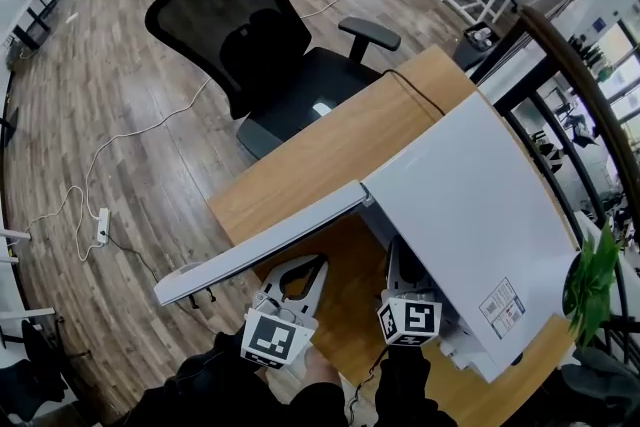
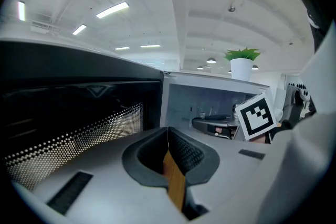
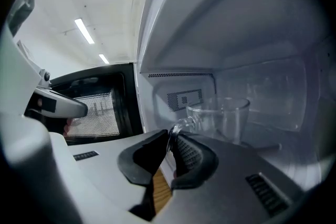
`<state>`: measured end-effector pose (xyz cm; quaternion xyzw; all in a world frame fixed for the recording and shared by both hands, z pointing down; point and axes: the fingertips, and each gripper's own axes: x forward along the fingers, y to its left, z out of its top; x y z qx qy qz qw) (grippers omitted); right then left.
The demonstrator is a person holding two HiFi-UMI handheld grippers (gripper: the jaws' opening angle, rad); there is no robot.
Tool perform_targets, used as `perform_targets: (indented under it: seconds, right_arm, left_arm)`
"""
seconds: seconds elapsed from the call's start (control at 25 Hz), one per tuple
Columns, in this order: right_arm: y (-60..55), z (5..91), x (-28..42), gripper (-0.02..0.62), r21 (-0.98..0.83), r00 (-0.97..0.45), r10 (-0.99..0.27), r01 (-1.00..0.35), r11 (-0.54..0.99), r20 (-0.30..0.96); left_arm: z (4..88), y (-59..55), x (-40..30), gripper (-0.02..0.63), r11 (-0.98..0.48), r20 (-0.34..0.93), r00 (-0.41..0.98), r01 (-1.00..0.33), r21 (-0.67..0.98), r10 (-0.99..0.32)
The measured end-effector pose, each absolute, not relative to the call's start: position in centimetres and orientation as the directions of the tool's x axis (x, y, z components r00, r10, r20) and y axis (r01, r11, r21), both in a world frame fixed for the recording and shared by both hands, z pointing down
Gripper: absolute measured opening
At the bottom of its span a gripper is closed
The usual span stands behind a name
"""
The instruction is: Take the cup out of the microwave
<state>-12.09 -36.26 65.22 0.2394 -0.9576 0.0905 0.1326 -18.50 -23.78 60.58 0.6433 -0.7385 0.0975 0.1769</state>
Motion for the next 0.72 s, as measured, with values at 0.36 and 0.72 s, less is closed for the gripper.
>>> perform_targets:
  seconds: [0.36, 0.72]
  right_arm:
    - [-33.7, 64.5, -12.0, 0.035, -0.166, -0.889, -0.386, -0.431, 0.887, 0.248]
    - [-30.6, 62.2, -11.5, 0.035, -0.167, -0.9, -0.379, -0.416, 0.894, 0.214]
  left_arm:
    - [59.7, -22.8, -18.5, 0.025, 0.155, 0.375, -0.116, -0.985, 0.074, -0.92]
    - [58.2, -20.7, -18.1, 0.025, 0.132, 0.359, -0.101, -0.989, 0.064, -0.928]
